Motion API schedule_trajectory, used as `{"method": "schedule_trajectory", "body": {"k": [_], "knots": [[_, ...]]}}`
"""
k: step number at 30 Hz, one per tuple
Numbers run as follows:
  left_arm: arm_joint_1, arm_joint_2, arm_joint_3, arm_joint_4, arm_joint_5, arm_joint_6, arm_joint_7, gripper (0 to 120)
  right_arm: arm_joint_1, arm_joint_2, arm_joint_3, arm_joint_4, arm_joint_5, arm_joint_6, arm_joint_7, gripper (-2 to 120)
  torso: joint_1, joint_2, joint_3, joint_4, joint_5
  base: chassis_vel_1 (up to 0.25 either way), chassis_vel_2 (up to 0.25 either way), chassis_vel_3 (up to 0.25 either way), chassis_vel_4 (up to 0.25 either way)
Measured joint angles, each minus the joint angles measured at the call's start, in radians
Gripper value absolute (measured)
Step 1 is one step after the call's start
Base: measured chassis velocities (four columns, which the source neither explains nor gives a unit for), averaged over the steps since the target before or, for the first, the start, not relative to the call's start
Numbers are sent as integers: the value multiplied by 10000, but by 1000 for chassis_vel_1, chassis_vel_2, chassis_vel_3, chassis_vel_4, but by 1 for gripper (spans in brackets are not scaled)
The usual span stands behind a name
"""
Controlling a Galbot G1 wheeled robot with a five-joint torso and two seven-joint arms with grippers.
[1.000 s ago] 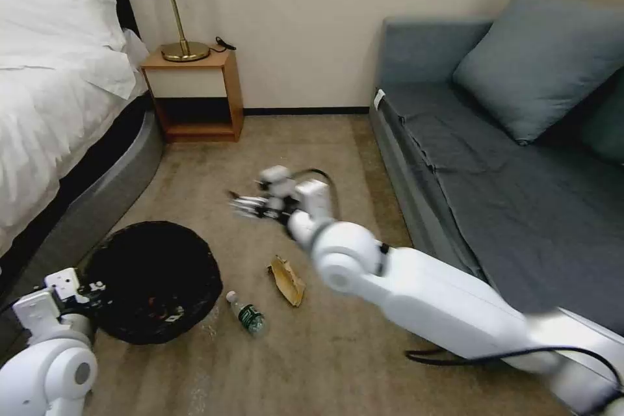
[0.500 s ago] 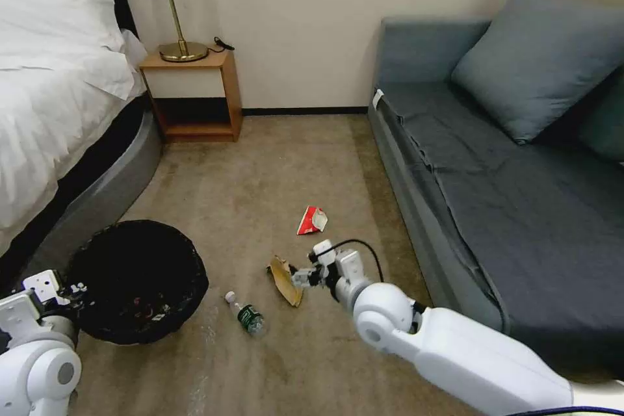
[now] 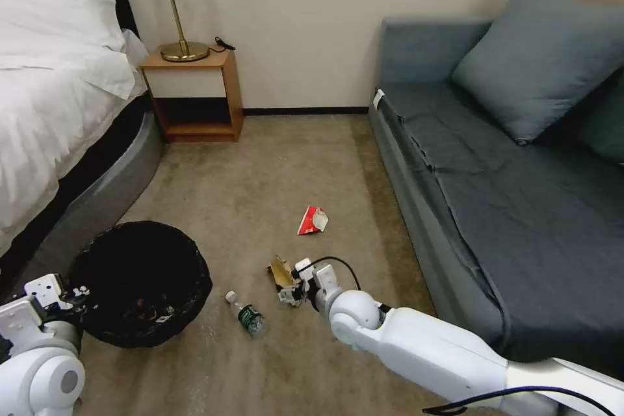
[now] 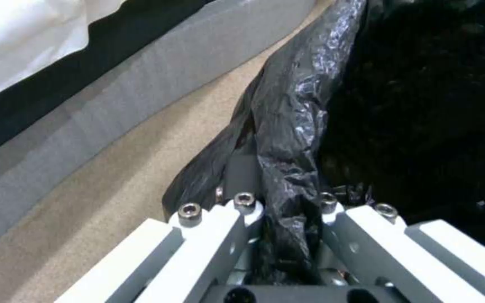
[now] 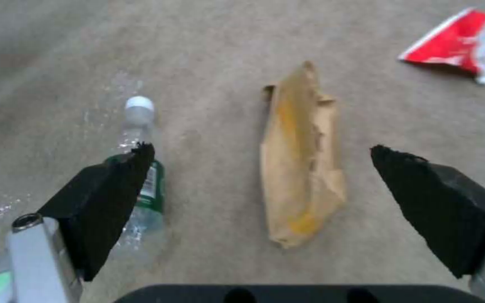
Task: Pick up the trash bin, then pick up the garbage on the floor and place it into the trash bin.
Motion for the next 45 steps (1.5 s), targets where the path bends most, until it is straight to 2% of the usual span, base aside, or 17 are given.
{"method": "schedule_trajectory", "body": {"k": [6,13,16,21,33,36,38,39,42,43,44,45], "knots": [[95,-154,-11,-203,16,24,-10,3,275,997,-511,-1579,-425,812,-671,99,-1,1,0,3,0,0,0,0,0],[240,-275,-32,-456,17,29,-20,3,463,1563,-693,-3154,-979,1355,-1196,99,0,0,0,2,-1,0,0,0,0],[428,-320,-142,-646,3,30,-15,3,588,1984,-623,-4501,-1649,1833,-1565,99,0,0,0,1,0,0,0,0,0],[569,-312,-343,-762,-58,6,-11,3,670,2359,-515,-5565,-2152,2109,-1873,99,0,1,0,1,0,0,0,0,0],[963,-445,-595,-1137,-72,-104,40,3,625,2713,-467,-6423,-2611,2114,-2341,99,0,1,0,1,0,0,0,0,0],[1014,-447,-663,-1173,-81,-134,58,3,594,2747,-468,-6497,-2661,2109,-2409,94,-1,0,0,1,0,0,0,0,0],[1076,-447,-758,-1214,-93,-183,93,3,522,2788,-479,-6565,-2721,2089,-2523,83,0,0,0,1,0,0,0,0,0],[1076,-447,-758,-1214,-93,-183,93,3,522,2788,-479,-6565,-2721,2089,-2523,83,0,0,0,1,0,0,0,0,0],[1126,-473,-784,-1251,-95,-244,119,3,409,2834,-513,-6641,-2823,2085,-2631,68,0,0,0,1,0,0,0,0,0],[1130,-476,-784,-1255,-95,-247,122,3,397,2841,-516,-6653,-2833,2085,-2640,67,0,0,0,1,0,0,0,0,0],[1147,-485,-788,-1267,-94,-257,129,3,345,2871,-526,-6708,-2888,2090,-2652,58,0,1,0,1,1,0,0,0,0],[1147,-485,-788,-1267,-94,-257,129,3,345,2871,-526,-6708,-2888,2090,-2652,58,0,1,0,1,1,0,0,0,0]]}}
